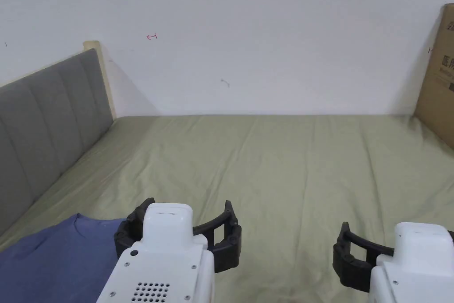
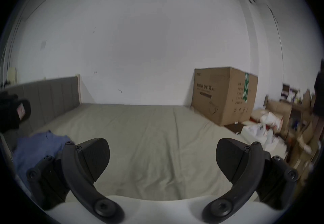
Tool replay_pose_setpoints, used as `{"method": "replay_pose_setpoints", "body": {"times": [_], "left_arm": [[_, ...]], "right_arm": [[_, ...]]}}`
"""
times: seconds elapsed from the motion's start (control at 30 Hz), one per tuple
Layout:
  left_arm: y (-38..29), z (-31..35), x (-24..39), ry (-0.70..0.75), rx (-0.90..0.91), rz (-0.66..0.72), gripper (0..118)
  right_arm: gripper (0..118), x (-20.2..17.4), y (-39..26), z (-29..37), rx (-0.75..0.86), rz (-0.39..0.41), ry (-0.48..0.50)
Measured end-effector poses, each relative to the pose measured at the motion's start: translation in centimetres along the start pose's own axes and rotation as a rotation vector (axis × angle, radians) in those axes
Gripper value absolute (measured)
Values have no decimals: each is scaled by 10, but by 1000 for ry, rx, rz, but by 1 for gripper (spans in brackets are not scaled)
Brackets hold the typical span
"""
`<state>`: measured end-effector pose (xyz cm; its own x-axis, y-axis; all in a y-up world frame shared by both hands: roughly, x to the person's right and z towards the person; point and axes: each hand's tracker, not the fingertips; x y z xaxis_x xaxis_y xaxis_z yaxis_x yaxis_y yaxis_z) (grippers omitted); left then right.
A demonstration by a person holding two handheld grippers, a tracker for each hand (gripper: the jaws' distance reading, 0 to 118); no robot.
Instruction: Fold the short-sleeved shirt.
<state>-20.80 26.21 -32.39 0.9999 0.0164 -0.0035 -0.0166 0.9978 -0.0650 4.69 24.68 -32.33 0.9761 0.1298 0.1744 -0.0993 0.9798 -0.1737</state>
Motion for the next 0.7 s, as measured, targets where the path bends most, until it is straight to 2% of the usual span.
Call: {"method": "replay_pose_setpoints", "body": {"times": [0.07,0.13,0.2,0.23,0.27,0.3,0.33,0.37,0.4,0.43,0.5,0.53,0.63,0.7], "left_arm": [[2,-3,-1,7,-28,-5,109],[6,-2,-2,9,-49,-16,108],[11,0,1,28,-57,-21,101],[11,3,1,24,-20,-35,88],[13,4,3,28,13,-61,57],[13,4,5,39,19,-90,33],[13,2,7,43,10,-95,15],[14,2,6,41,-2,-97,9],[13,0,5,25,-9,-93,6],[14,1,3,9,-12,-74,1],[15,2,1,-7,-7,-40,0],[14,5,-1,-9,-6,-36,0],[13,3,-2,-11,-15,-31,0],[14,2,-4,-15,-30,-9,0]], "right_arm": [[118,-9,3,4,-8,41,-17],[118,-12,6,7,0,35,-21],[118,-14,12,13,13,15,-40],[117,-14,13,14,26,-4,-9],[114,-15,14,15,26,-2,-13],[107,-16,14,15,25,10,-13],[89,-19,13,17,41,30,-19],[43,-21,13,18,60,53,-47],[14,-22,13,18,59,57,-70],[12,-21,12,16,58,46,-81],[10,-16,14,17,26,22,-28],[1,-16,14,17,29,17,-37],[0,-14,14,16,38,19,-47],[0,-13,14,15,35,25,-20]]}}
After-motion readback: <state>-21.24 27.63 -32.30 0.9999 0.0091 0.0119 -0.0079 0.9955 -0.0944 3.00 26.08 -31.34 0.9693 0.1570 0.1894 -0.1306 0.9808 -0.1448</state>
